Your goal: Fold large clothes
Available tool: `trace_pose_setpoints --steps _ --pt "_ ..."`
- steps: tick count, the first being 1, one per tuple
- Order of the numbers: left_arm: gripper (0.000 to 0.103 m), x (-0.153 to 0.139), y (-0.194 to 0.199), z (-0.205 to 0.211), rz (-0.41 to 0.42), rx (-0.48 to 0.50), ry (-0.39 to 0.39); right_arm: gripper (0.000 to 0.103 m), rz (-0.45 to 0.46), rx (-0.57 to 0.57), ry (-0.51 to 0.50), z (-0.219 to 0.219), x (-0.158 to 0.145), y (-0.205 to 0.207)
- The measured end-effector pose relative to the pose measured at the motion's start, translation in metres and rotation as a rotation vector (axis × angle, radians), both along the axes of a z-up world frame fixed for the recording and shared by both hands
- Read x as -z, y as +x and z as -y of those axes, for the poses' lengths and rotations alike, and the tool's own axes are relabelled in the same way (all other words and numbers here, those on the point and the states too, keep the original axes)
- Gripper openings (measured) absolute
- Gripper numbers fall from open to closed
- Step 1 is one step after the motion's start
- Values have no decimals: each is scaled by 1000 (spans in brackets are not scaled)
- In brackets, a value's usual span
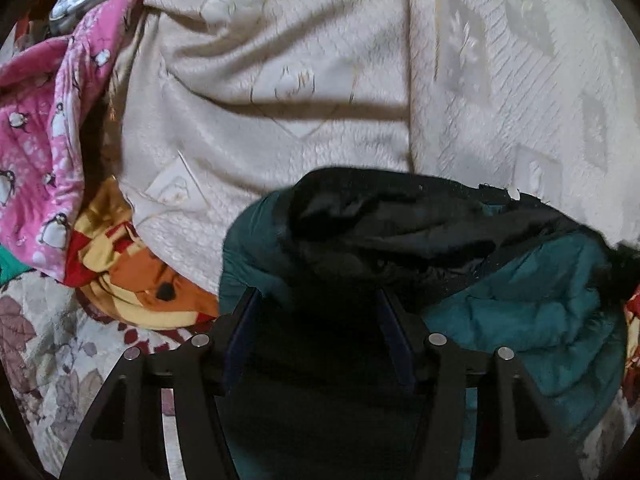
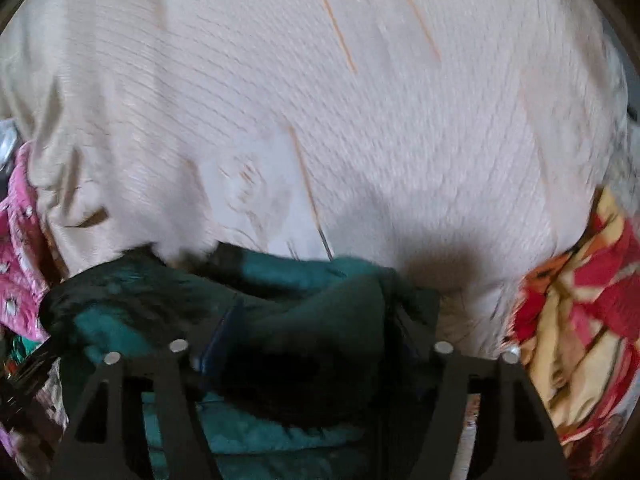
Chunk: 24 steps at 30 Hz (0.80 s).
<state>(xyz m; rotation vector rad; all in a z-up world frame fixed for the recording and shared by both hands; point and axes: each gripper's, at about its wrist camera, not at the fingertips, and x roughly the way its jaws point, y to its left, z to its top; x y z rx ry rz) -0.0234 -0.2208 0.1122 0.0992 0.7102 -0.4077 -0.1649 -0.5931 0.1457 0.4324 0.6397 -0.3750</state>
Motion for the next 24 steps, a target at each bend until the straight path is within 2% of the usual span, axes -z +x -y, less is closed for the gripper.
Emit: trace_pose_setpoints --steps 2,5,9,13,18,22,24 --pt "33 1 4 -3 -26 -17 -19 76 42 -8 -50 -11 -15 -9" --pt "33 -15 -3 -22 -10 -36 -124 79 97 -110 -57 -30 -26 -14" --pt "33 -34 -12 -32 29 -28 -145 81 3 -269 -69 -62 -3 17" --pt "33 -36 -14 -26 29 1 -124 81 -75 -327 -82 -84 26 66" --pt "33 -21 -6 -8 9 12 -74 82 -191 -248 -87 -87 62 123" --pt "33 -7 11 4 -27 -1 -37 83 -195 -234 -113 -91 71 131" --pt "33 -1 22 9 -35 -24 -17 82 -179 -245 -99 -94 65 123"
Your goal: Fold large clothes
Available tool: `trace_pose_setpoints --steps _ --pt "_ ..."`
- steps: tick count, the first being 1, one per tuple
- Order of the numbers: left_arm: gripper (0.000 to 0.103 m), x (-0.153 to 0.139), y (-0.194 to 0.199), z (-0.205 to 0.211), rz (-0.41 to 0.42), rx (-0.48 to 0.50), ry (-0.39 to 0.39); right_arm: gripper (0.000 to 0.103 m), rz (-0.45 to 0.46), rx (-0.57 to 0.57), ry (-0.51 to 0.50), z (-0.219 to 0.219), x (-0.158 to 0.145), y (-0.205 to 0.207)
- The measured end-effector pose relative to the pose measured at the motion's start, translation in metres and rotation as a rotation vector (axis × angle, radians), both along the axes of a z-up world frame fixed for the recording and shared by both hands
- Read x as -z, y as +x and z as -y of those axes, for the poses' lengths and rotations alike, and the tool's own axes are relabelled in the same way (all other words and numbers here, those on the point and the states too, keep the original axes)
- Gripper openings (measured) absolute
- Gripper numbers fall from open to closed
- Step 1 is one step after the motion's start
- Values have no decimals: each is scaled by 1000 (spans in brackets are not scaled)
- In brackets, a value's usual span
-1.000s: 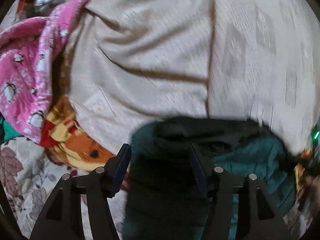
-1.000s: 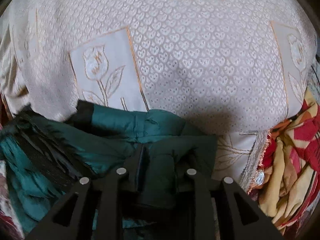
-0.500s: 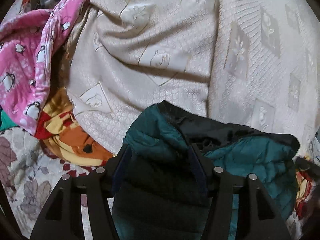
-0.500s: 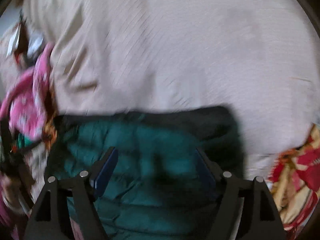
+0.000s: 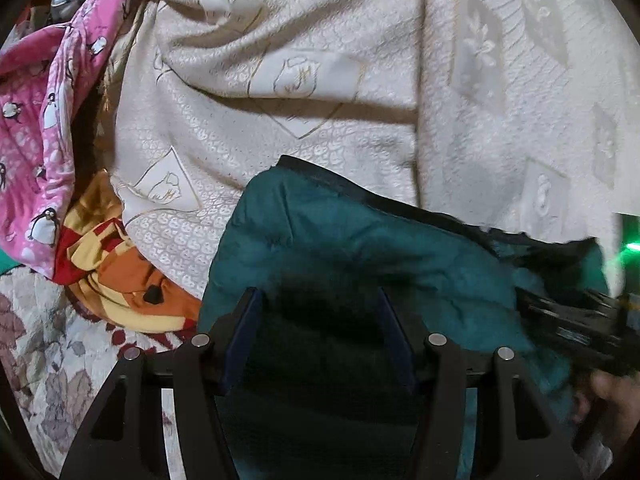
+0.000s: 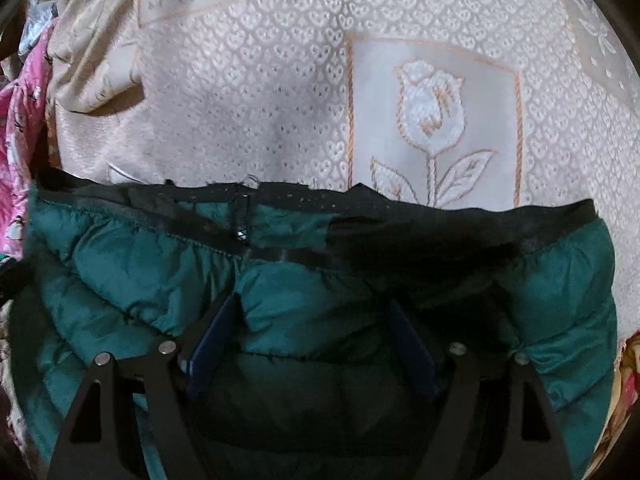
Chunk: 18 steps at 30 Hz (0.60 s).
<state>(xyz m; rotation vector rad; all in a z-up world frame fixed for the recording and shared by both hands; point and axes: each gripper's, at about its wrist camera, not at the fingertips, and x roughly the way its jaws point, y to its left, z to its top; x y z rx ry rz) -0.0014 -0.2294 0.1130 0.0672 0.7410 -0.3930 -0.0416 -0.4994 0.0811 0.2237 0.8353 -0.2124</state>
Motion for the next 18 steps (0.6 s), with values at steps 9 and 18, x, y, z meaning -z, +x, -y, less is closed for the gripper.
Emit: trace_pose_setpoints --steps 9,18 --pt "34 22 28 4 -36 -58 41 83 54 44 -126 33 -32 -56" --pt "40 33 30 11 -3 -59 72 89 -23 144 -78 72 20 -42"
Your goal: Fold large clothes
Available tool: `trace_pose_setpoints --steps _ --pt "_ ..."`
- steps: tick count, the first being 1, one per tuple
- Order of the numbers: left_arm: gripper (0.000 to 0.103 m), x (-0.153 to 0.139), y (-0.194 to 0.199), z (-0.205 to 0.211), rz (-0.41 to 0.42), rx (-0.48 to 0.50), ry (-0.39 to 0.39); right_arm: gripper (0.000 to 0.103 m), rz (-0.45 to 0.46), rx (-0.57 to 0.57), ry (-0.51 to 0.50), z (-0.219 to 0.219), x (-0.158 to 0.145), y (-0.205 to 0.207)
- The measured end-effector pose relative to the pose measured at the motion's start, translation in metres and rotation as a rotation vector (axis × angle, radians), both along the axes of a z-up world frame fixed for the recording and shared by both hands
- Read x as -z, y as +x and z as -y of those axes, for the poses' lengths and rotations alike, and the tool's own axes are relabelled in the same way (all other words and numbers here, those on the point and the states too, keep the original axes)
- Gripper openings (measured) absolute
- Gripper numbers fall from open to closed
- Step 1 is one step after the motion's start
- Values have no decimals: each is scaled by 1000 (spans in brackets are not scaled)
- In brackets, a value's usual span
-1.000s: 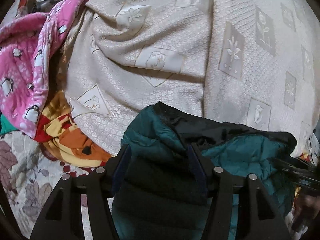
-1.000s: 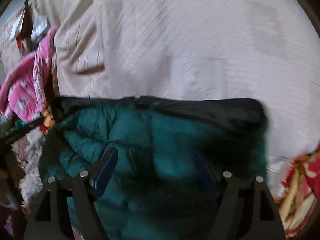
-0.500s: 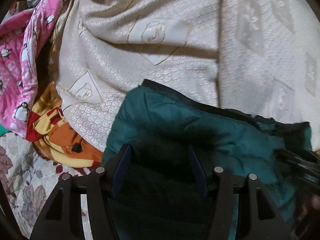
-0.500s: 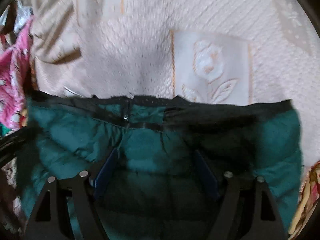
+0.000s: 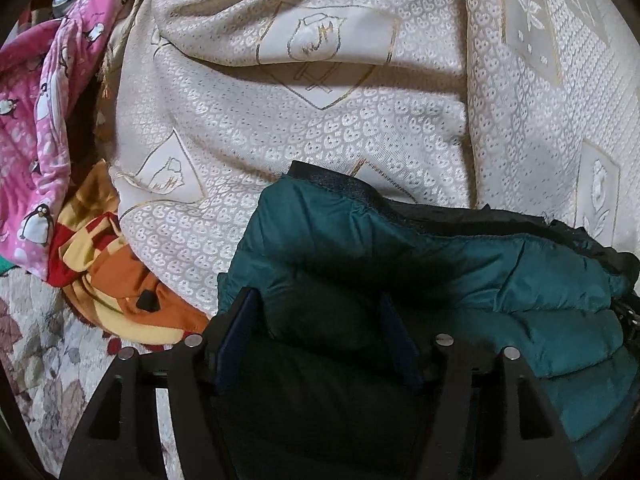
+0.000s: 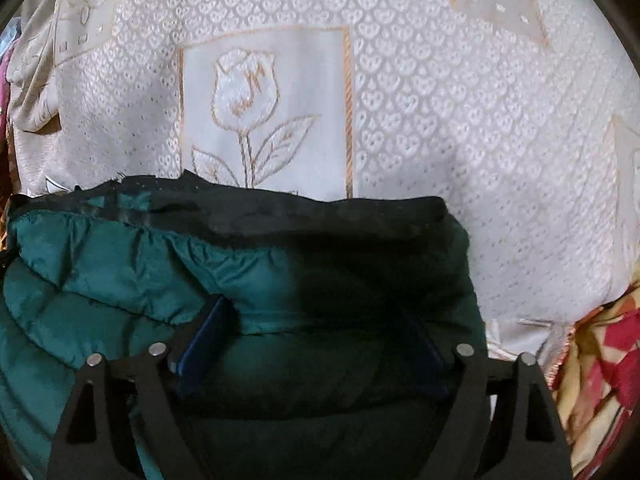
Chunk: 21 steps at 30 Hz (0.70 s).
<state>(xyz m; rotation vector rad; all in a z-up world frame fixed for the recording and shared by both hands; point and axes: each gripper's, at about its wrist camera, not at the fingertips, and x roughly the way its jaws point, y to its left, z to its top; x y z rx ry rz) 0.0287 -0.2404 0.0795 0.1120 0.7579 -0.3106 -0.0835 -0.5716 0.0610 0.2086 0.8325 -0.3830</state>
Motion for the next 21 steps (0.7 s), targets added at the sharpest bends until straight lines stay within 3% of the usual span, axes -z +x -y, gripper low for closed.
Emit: trace_pose_setpoints --steps 4,7,13,21 --pt "41 3 0 1 6 -7 6 91 9 -3 22 1 4 -2" --pt "41 3 0 3 11 -7 15 90 -3 6 25 4 -13 -22" --pt "41 4 -1 1 20 -11 6 91 100 -43 70 -19 -47 -74" --pt "41 1 -7 0 8 -15 21 94 -5 -39 44 -25 -6 -78"
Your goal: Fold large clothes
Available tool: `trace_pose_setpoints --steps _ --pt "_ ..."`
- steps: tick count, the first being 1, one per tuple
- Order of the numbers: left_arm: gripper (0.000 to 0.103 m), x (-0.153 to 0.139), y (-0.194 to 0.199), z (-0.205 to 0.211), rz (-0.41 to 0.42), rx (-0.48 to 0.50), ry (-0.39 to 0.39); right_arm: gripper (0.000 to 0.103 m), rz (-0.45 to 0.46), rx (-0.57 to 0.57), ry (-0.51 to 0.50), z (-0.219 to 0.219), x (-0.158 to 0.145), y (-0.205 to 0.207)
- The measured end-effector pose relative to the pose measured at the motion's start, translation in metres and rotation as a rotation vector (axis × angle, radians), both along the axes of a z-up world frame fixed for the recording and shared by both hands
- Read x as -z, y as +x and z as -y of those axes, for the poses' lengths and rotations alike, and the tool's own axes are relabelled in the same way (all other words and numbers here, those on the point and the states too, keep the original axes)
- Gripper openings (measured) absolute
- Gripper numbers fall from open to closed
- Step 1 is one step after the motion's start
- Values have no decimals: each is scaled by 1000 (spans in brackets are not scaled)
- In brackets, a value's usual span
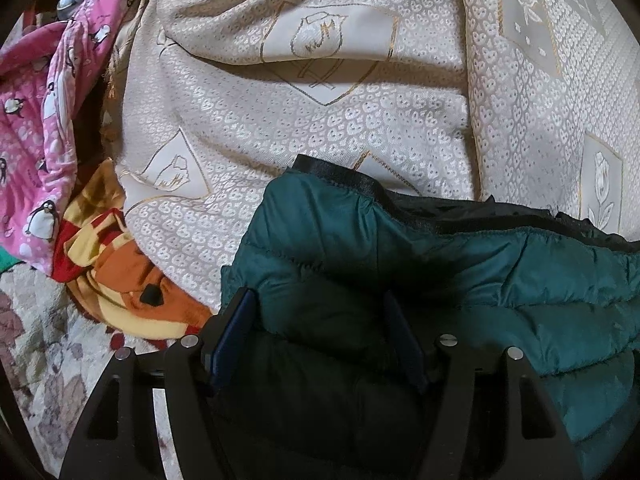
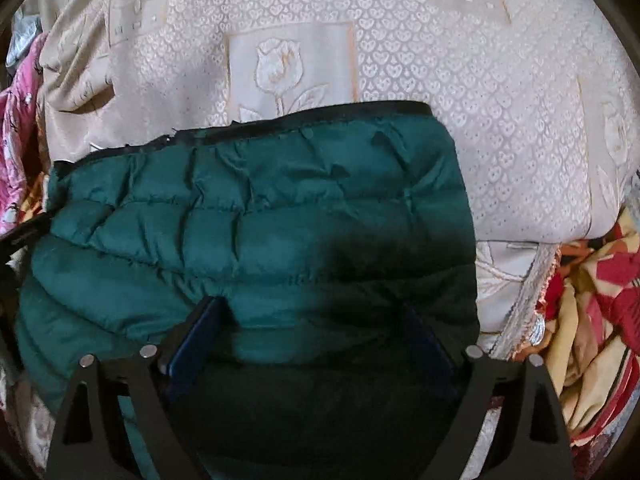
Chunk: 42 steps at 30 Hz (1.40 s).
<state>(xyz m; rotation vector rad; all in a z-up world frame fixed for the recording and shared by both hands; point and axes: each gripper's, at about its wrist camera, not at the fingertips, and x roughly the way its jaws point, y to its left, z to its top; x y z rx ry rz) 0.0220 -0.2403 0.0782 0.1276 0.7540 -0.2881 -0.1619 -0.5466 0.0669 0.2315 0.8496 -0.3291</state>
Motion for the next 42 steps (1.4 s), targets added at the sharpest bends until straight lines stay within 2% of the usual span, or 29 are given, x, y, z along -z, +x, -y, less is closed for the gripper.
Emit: trace_pose_setpoints --steps 5,11,13,18,23,29,33,38,42 --pt "41 -12 -13 -9 -26 3 -21 94 19 5 -14 -7 -17 -5" --pt "41 -24 -41 -19 -4 16 -23 94 45 10 -12 -16 -27 -39" --pt "41 -26 -49 -23 5 24 -23 94 40 7 -11 -23 -32 -35" --pt "41 -32 -73 -30 31 44 -9 94 -35 0 -25 -32 -11 -47" --pt "41 -35 -86 -35 33 51 -6 94 2 4 -7 -36 -21 -60" --pt "41 -34 -92 -40 29 46 -8 94 -13 -2 -23 -41 -24 -64" --pt "41 -30 -93 -43 18 39 2 94 -27 16 -17 -38 -18 -67" --pt "41 -22 -91 -46 -7 25 5 96 -75 28 -5 -37 5 -63" --pt "41 -20 -92 -46 -11 24 6 97 -84 32 6 -37 -1 -64"
